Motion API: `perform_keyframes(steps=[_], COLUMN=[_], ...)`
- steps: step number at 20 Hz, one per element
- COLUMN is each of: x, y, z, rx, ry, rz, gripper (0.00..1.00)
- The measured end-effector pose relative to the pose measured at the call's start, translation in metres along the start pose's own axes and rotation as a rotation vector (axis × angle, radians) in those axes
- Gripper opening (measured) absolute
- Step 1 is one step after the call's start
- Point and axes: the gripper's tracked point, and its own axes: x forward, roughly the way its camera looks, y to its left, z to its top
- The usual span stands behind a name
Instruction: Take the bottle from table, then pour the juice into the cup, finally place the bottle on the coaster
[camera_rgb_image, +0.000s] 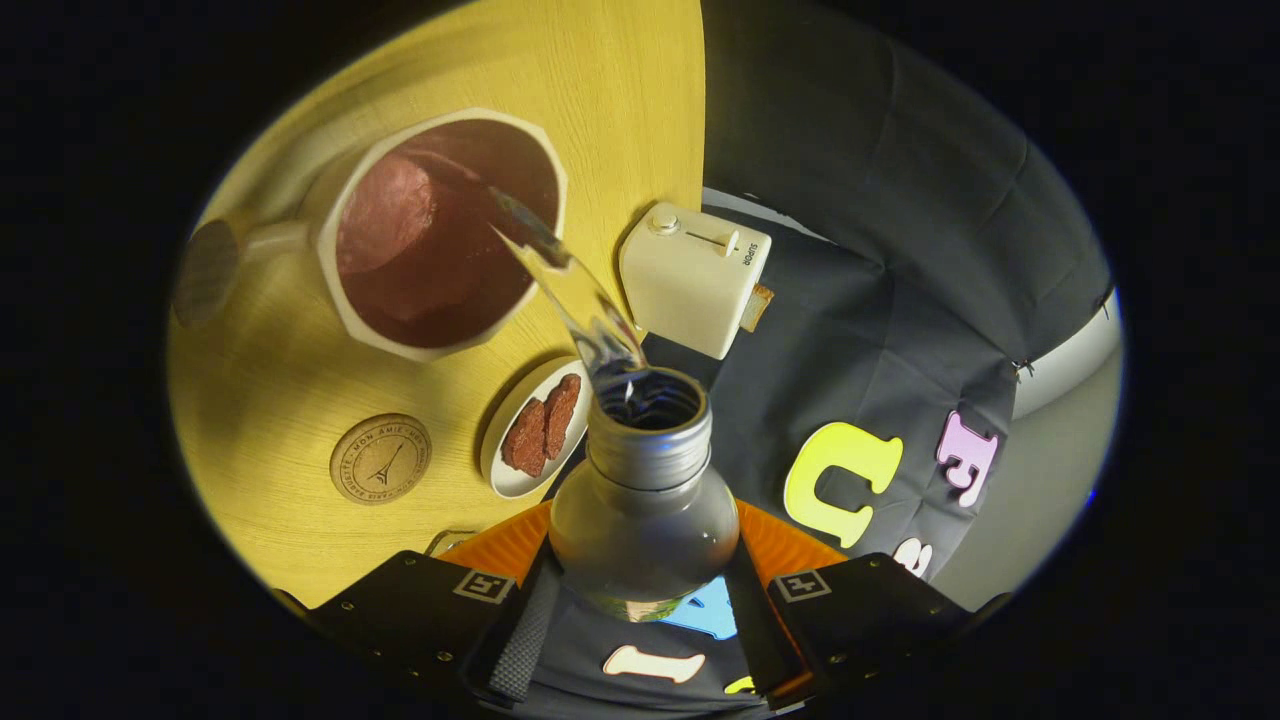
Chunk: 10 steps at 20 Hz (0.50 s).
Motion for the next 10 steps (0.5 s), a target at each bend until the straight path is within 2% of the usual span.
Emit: perform_keyframes(steps=[10], x=[0.0035], y=[-0.0103], z=[-0.001], rx=[-0.053], ry=[-0.023], rz=[-0.019], gripper=[0.79])
